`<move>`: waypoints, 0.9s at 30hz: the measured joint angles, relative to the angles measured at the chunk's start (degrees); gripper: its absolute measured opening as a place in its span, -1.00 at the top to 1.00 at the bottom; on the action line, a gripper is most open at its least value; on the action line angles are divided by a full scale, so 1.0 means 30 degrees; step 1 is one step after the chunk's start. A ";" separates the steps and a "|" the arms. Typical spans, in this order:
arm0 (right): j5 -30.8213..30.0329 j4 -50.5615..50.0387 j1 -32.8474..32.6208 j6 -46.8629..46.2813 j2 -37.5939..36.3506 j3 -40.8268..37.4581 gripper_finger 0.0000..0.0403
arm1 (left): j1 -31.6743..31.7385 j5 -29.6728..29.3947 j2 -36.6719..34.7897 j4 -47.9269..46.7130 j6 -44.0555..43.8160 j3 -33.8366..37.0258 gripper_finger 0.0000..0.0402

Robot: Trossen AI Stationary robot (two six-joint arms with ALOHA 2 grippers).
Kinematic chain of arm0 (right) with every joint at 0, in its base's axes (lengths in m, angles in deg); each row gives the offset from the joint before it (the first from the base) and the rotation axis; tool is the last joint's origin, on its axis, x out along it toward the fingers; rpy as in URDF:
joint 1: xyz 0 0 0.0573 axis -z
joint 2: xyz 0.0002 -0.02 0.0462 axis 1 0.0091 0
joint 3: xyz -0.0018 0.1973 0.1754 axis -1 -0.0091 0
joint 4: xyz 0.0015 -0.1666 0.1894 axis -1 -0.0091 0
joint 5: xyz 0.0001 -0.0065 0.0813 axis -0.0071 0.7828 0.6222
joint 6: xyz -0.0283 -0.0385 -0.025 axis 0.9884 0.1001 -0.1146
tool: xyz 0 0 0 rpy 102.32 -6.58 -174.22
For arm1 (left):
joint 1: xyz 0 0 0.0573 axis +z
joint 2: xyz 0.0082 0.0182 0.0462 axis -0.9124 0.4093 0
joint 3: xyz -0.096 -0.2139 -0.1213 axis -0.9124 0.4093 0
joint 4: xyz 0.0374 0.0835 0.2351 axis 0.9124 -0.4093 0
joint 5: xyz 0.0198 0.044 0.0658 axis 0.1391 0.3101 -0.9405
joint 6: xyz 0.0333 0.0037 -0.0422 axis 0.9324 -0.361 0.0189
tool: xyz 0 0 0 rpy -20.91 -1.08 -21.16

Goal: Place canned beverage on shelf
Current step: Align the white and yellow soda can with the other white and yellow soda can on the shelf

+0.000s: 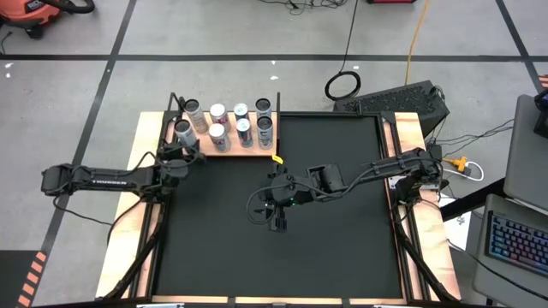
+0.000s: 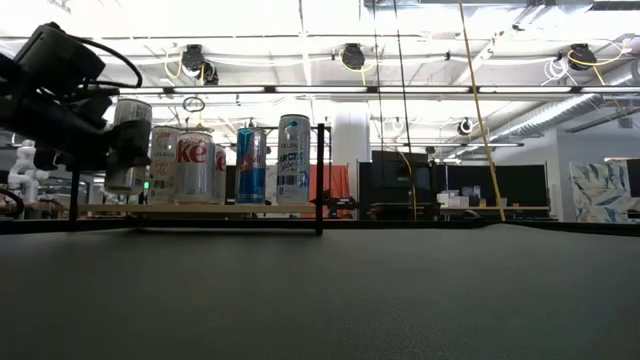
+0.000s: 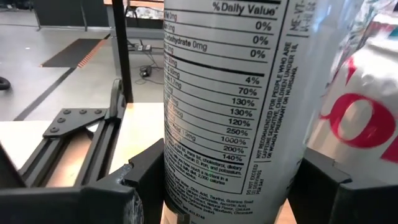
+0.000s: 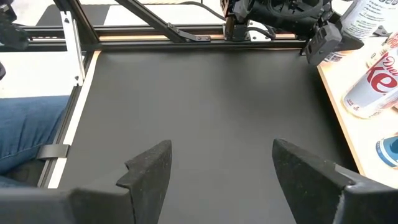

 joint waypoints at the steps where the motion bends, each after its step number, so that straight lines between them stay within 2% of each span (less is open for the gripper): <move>1: 0.0000 0.0001 0.0000 -0.0007 0.0000 0.0000 -0.28 | 0.0000 0.0000 0.0130 0.0344 0.0011 0.0001 -0.23; 10: 0.0000 0.0001 0.0000 0.0000 0.0000 0.0000 -0.28 | 0.0000 -0.0274 0.1471 0.1318 -0.1098 0.0008 -0.23; 27: 0.0000 -0.0007 -0.0004 0.0000 0.0000 0.0000 -0.28 | 0.0006 -0.0441 0.4052 0.3025 -0.1140 0.0023 -0.23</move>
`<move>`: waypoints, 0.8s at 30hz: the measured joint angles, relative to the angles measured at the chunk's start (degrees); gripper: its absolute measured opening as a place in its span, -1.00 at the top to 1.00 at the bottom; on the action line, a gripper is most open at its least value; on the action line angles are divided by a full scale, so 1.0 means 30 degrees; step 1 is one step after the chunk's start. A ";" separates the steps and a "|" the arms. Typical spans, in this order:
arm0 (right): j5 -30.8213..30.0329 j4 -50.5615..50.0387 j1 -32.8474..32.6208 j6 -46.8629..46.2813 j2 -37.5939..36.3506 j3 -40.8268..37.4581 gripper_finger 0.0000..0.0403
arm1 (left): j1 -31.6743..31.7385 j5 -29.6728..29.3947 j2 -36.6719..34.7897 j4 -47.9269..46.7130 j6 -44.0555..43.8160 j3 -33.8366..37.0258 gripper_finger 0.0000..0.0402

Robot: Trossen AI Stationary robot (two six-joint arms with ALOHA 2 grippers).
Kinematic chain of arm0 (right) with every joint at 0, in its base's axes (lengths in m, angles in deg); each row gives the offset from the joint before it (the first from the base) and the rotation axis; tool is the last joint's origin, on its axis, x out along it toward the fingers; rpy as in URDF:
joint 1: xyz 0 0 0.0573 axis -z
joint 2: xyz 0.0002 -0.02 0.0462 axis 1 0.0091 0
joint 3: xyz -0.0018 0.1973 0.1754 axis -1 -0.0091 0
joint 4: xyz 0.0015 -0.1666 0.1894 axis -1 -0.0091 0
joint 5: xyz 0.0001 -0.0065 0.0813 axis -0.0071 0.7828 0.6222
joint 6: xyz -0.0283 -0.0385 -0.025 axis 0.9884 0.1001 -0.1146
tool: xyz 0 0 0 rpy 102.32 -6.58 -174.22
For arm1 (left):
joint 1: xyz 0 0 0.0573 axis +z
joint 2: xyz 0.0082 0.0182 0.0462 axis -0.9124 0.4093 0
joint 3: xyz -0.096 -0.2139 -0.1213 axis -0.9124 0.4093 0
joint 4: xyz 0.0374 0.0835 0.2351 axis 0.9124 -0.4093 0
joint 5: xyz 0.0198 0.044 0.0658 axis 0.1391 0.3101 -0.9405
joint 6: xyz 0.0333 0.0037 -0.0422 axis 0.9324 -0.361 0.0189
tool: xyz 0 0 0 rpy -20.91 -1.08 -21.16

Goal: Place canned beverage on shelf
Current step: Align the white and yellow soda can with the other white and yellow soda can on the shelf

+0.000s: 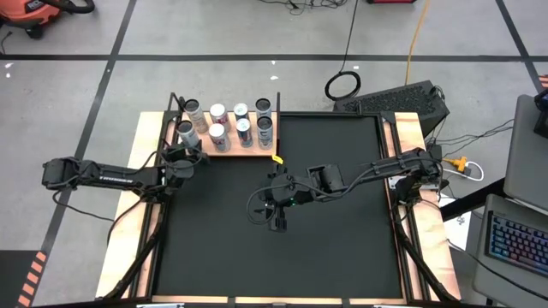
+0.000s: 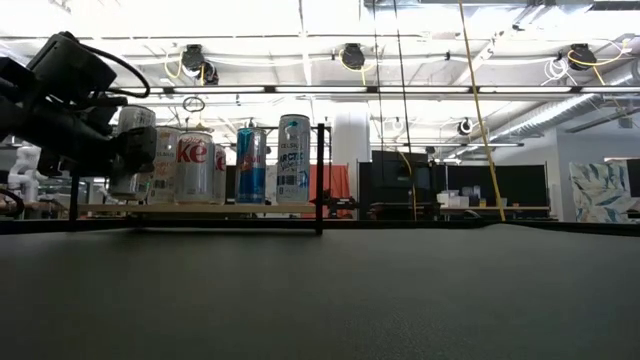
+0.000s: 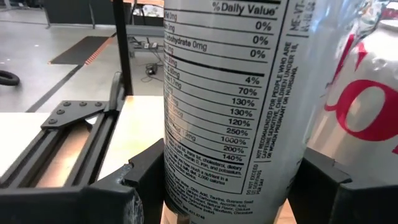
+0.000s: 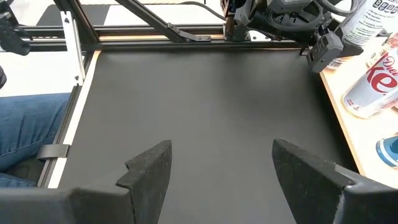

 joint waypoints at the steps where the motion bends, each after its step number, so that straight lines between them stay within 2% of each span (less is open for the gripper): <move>1: 0.0000 0.0000 -0.0003 0.0000 0.0000 0.0000 -0.28 | -0.0006 0.0084 0.0055 0.0175 0.0000 0.0000 -0.23; 14: 0.0002 0.0000 -0.0003 0.0000 0.0000 0.0000 -0.28 | 0.0031 0.0135 0.0127 0.0613 0.0010 0.0007 -0.24; 24: 0.0007 -0.0147 -0.0003 0.0000 0.0000 0.0000 -0.28 | 0.0611 0.0003 0.0676 0.0115 0.0021 0.0011 -0.48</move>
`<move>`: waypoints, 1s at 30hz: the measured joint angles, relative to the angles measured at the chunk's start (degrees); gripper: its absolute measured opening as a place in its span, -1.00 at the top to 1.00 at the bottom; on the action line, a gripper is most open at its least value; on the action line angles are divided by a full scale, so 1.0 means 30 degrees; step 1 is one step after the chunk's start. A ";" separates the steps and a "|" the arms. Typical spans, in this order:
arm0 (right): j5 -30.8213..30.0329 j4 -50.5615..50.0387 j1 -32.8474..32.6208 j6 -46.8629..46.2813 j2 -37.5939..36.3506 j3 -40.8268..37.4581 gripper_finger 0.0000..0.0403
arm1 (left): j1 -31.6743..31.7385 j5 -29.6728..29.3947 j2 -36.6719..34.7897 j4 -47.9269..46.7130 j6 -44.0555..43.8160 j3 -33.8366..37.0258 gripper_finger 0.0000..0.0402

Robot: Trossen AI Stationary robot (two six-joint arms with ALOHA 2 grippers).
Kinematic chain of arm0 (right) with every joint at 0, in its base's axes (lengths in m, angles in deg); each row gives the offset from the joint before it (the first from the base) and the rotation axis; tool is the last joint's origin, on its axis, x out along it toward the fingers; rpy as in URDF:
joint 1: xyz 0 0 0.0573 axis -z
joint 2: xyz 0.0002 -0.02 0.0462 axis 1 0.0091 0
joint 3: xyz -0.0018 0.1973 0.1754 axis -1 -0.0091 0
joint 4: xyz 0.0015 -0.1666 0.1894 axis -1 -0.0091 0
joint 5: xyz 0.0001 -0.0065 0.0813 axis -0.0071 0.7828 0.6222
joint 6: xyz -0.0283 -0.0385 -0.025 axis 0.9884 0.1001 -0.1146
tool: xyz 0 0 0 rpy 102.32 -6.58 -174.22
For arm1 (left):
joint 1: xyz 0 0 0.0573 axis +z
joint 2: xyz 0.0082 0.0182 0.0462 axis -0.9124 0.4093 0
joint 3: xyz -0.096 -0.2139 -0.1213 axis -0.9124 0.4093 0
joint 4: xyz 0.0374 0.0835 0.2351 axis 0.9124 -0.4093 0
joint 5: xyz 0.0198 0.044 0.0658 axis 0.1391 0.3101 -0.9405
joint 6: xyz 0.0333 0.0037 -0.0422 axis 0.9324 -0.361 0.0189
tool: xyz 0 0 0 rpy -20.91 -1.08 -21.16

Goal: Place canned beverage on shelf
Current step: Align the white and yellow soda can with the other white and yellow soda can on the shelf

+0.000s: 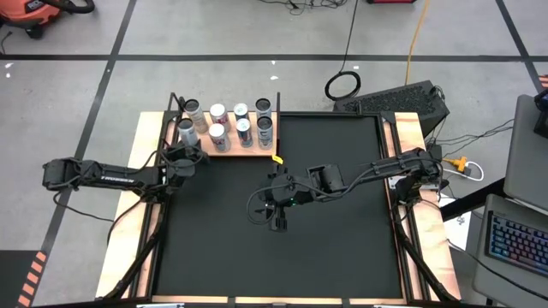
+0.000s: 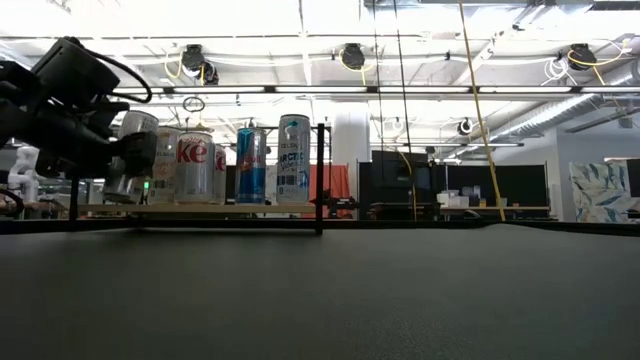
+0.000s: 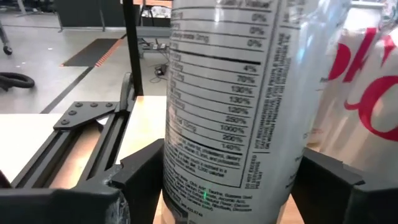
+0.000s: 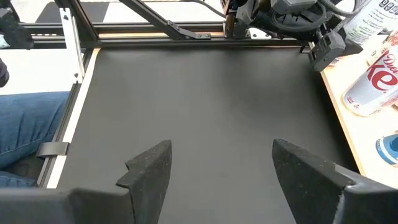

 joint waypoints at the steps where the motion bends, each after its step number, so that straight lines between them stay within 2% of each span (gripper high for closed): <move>1: 0.0000 -0.0026 0.0000 0.0000 0.0000 0.0000 -0.28 | 0.0084 0.0001 0.0034 0.0069 -0.0007 0.0003 -0.49; 6: 0.0000 -0.0079 0.0000 0.0000 0.0000 0.0000 -0.28 | 0.0170 0.0291 0.0069 0.0704 0.0311 0.0003 -0.50; 12: 0.0007 -0.0079 0.0000 0.0000 0.0000 0.0000 -0.28 | 0.0170 0.2072 0.0069 0.2559 0.2920 0.0003 -0.50; 30: 0.0013 -0.0130 -0.0957 0.0314 0.0000 0.0000 -0.28 | 0.0170 0.0839 0.0062 0.3411 0.3295 -0.0026 -0.51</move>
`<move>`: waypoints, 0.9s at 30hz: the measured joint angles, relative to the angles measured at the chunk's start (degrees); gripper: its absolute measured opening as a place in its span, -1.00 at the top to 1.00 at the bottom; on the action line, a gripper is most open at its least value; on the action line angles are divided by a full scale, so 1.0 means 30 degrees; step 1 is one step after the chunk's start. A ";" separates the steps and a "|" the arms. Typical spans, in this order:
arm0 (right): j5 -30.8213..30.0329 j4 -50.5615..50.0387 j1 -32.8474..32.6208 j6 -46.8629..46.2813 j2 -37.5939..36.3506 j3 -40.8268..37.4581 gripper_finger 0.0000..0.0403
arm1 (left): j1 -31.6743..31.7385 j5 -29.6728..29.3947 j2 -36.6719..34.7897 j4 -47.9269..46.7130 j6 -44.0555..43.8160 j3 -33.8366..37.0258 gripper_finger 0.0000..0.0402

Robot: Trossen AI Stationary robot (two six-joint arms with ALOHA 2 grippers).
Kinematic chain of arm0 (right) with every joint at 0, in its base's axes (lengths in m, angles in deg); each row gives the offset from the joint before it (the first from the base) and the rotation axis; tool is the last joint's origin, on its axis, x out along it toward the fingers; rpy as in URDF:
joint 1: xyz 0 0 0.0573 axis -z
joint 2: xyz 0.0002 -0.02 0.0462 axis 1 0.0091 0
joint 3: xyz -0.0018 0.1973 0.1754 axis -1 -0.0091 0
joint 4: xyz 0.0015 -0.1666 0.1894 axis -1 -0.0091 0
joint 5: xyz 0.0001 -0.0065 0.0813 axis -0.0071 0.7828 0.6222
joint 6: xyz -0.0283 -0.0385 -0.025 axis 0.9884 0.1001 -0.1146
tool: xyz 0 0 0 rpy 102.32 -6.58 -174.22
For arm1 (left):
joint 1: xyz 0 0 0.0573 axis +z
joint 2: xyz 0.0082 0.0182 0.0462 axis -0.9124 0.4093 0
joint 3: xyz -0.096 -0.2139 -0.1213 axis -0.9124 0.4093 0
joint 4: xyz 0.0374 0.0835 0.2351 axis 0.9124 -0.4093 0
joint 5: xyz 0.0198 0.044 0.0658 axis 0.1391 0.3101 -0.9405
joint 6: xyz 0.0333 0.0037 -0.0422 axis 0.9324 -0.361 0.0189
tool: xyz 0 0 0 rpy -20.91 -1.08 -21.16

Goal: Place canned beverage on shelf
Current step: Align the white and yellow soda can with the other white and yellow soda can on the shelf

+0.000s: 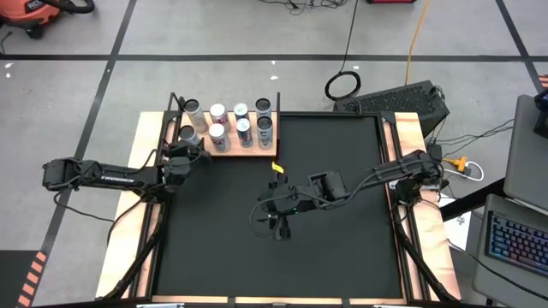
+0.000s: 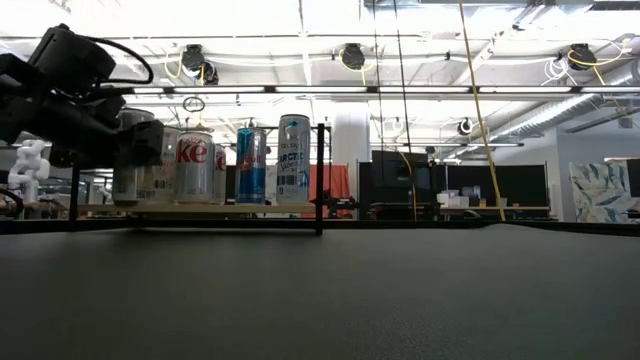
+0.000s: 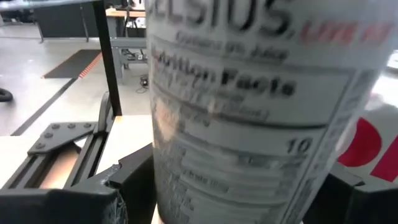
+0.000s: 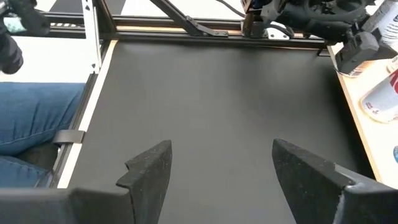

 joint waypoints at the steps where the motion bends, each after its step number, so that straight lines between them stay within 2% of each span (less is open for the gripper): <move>1: -0.0001 0.0000 -0.0048 0.0047 0.0000 0.0000 -0.28 | 0.0000 0.0000 0.0000 0.0203 0.0385 -0.0051 -0.51; 6: 0.0002 0.0000 -0.0263 0.0189 0.0000 0.0000 -0.28 | 0.0015 -0.0036 0.0007 0.0658 0.3128 -0.1103 -0.51; 18: 0.0002 -0.0007 -0.0758 0.0185 0.0000 0.0000 -0.28 | 0.0000 -0.0521 -0.0011 0.0636 0.4475 -0.2091 -0.51; 27: -0.0005 0.0000 -0.1262 0.0182 0.0000 0.0000 -0.28 | 0.0520 -0.1166 -0.0593 0.2513 0.7388 -0.2099 -0.51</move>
